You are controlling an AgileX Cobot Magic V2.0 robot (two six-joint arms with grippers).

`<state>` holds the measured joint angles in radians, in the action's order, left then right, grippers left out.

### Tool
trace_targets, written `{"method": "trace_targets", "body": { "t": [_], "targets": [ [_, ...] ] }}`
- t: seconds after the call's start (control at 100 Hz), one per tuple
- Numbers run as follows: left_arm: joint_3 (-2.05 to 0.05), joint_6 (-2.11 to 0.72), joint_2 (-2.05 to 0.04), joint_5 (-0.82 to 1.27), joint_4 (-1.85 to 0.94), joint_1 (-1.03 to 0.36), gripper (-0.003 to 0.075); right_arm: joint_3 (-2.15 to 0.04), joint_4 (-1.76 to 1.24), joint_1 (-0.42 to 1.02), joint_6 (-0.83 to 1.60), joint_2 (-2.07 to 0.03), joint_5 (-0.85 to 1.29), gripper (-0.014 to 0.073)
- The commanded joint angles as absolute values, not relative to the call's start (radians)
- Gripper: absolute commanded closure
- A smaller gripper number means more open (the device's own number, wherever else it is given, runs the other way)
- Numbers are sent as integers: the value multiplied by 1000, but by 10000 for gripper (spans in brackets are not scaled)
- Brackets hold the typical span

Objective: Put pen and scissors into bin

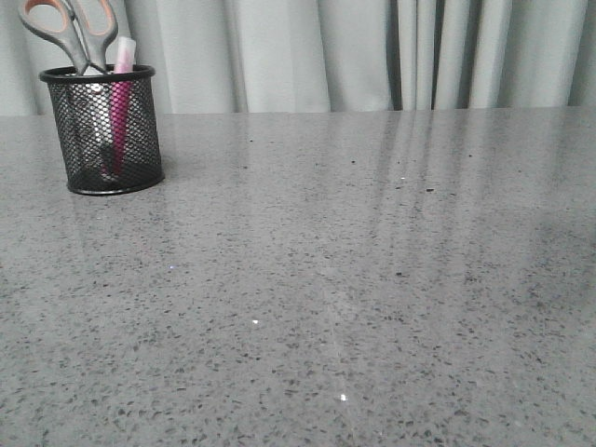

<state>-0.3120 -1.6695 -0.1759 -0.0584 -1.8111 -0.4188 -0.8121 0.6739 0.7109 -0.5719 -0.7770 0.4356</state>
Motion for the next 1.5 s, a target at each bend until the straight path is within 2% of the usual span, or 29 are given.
{"method": "trace_targets", "body": {
  "t": [0.0, 0.23, 0.44, 0.59, 1.18, 1.25, 1.32, 1.49],
  "targets": [
    [-320, -1672, -187, -11, -1846, -425, 739, -741, 645, 713, -525, -602, 448, 662],
    [-316, -1672, -187, -11, -1846, -425, 739, -619, 526, 713, -409, -295, 574, 662],
    [-316, -1672, -187, -11, -1846, -425, 739, -604, 508, 713, -407, -123, 638, 662],
    [-316, -1672, -187, -11, -1846, -425, 739, -604, 508, 713, -407, -109, 697, 662],
    [-287, -1672, -187, -12, -1823, -423, 739, -604, 500, 713, -407, -109, 697, 662],
    [-273, -1672, -187, 0, -1637, -421, 739, -604, 500, 713, -407, -109, 697, 662],
    [-256, -1580, -185, 76, -1279, -405, 739, -604, 500, 713, -407, -109, 697, 662],
    [-174, -749, -185, 123, -466, -275, 739, -604, 500, 713, -407, -109, 697, 662]
  ]
}}
